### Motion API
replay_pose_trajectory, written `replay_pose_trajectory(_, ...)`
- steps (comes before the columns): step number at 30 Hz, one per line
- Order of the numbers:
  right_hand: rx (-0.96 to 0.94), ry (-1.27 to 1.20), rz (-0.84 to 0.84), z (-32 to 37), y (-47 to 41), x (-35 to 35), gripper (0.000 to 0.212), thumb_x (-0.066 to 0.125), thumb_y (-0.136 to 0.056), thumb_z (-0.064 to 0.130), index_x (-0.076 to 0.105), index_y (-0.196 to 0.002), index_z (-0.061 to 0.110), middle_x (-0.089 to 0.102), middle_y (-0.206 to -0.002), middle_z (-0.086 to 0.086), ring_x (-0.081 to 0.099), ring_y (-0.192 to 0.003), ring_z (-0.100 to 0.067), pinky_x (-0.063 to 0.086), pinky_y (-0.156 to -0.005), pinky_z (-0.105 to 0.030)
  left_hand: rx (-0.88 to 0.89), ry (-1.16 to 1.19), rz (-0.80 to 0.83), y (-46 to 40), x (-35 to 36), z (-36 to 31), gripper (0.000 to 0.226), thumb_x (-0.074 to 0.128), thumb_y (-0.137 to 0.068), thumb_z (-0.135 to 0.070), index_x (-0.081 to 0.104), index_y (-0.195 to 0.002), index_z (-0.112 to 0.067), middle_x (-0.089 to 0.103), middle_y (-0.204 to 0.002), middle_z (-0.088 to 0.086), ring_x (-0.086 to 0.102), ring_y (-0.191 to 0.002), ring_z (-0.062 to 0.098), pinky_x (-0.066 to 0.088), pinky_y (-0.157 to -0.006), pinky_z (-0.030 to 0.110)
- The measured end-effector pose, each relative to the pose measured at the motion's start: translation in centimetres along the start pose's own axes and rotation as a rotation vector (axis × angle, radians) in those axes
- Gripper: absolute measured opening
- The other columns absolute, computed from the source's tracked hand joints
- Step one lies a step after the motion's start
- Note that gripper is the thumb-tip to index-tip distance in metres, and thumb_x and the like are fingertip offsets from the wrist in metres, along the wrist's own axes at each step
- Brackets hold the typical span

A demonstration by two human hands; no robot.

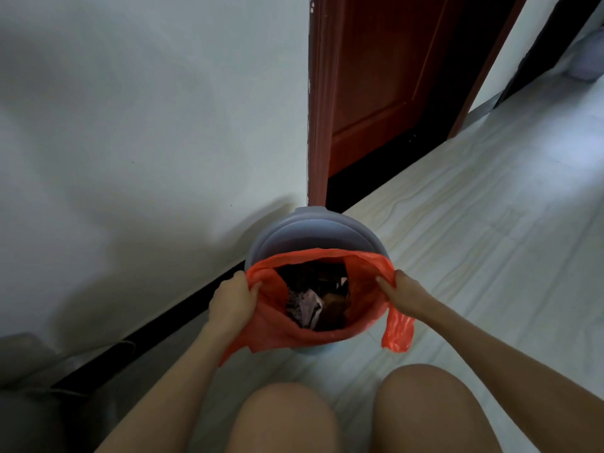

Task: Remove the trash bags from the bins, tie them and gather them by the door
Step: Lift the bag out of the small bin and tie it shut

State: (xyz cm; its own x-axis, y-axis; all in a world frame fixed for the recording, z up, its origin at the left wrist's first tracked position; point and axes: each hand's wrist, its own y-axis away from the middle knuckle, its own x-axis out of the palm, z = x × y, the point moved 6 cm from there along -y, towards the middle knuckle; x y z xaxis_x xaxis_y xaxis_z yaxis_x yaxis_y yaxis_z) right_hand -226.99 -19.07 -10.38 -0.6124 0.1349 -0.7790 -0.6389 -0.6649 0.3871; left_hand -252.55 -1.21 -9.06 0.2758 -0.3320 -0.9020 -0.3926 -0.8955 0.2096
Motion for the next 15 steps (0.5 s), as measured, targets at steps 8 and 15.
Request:
replay_pose_trajectory(8, -0.06, 0.189, 0.121, 3.9, -2.3, -0.4, 0.049, 0.036, -0.096, 0.038, 0.05, -0.116, -0.004, 0.058, -0.12, -0.023, 0.054, -0.112, -0.037, 0.042, -0.091, -0.037, -0.096, -0.17, 0.095, -1.9, -2.0, -0.1, 0.036, 0.041, -0.096, -0.024, 0.054, -0.115, 0.004, 0.057, -0.123, 0.028, 0.054, -0.116, 0.041, 0.045, -0.092, 0.042)
replay_pose_trajectory(15, -0.119, 0.073, 0.084, 8.5, -1.5, -6.4, 0.018, 0.048, -0.079, 0.008, 0.062, -0.089, 0.0, 0.065, -0.085, -0.011, 0.06, -0.076, -0.024, 0.047, -0.062, -0.027, -0.04, 0.372, 0.329, -2.7, -6.7, -3.7, 0.033, 0.067, -0.082, -0.015, 0.065, -0.108, 0.004, 0.063, -0.095, 0.009, 0.058, -0.08, 0.02, 0.048, -0.072, 0.024)
